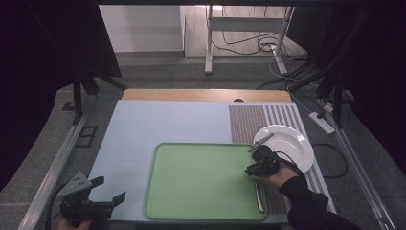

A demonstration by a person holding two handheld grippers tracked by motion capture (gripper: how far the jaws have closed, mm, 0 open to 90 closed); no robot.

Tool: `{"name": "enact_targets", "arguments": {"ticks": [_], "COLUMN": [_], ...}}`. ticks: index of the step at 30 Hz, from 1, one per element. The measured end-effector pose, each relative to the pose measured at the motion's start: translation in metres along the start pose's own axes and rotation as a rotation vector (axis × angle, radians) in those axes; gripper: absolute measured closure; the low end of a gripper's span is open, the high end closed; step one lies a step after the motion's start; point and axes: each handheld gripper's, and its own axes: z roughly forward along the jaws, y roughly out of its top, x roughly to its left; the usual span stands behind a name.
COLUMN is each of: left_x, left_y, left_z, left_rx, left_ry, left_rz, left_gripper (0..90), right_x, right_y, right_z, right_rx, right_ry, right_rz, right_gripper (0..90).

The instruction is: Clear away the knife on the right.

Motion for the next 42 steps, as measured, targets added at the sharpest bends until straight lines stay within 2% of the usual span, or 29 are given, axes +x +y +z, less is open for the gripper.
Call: {"name": "enact_targets", "arguments": {"ticks": [2, 3, 5, 6, 9, 10, 11, 12, 15, 18, 25, 28, 32, 36, 42], "left_x": [0.000, 0.000, 0.000, 0.000, 0.000, 0.000, 0.000, 0.000, 0.000, 0.000, 0.000, 0.000, 0.000, 0.000, 0.000], "left_y": [0.000, 0.000, 0.000, 0.000, 0.000, 0.000, 0.000, 0.000, 0.000, 0.000, 0.000, 0.000, 0.000, 0.000, 0.000], "left_z": [0.000, 0.000, 0.000, 0.000, 0.000, 0.000, 0.000, 0.000, 0.000, 0.000, 0.000, 0.000, 0.000, 0.000, 0.000], "left_rx": [0.001, 0.002, 0.002, 0.002, 0.002, 0.002, 0.002, 0.003, 0.003, 0.003, 0.003, 0.003, 0.003, 0.003, 0.003], "left_ry": [0.000, 0.000, 0.000, -0.001, -0.001, -0.001, -0.001, -0.001, 0.000, 0.000, -0.001, 0.000, 0.000, 0.000, -0.001], "left_rz": [0.002, 0.003, 0.003, 0.002, 0.002, 0.002, 0.002, 0.002, 0.002, 0.002, 0.002, 0.002, 0.001, 0.001, 0.000], "left_gripper": [2.3, 2.3, 2.3, 2.4, 2.4, 2.4, 2.4, 2.4, 2.4, 2.4, 2.4, 2.4, 2.4, 2.4, 2.4], "right_x": [0.001, 0.005, 0.007, 0.011, 0.013, 0.014, 0.014, 0.015, 0.014, 0.014, 0.016, 0.016, 0.015, 0.012, 0.010], "right_y": [0.001, 0.002, 0.003, 0.004, 0.003, 0.002, 0.002, 0.001, -0.001, -0.003, -0.006, -0.008, -0.011, -0.016, -0.024], "right_z": [-0.001, -0.004, -0.006, -0.008, -0.011, -0.014, -0.014, -0.018, -0.022, -0.024, -0.025, -0.026, -0.027, -0.028, -0.033], "right_rx": [-0.014, -0.028, -0.032, -0.041, -0.046, -0.058, -0.058, -0.071, -0.096, -0.095, -0.101, -0.126, -0.134, -0.160, -0.186], "right_ry": [0.008, 0.001, -0.007, -0.018, -0.032, -0.046, -0.046, -0.053, -0.057, -0.062, -0.083, -0.096, -0.099, -0.098, -0.112], "right_rz": [-0.011, -0.023, -0.035, -0.046, -0.046, -0.043, -0.043, -0.039, -0.029, -0.016, -0.025, -0.021, -0.010, 0.014, 0.027], "right_gripper": [74.4, 69.9, 68.2, 63.1, 59.3, 52.5, 52.5, 47.0, 39.0, 31.5, 21.9, 12.9, 10.0, 3.2, 1.7]}}
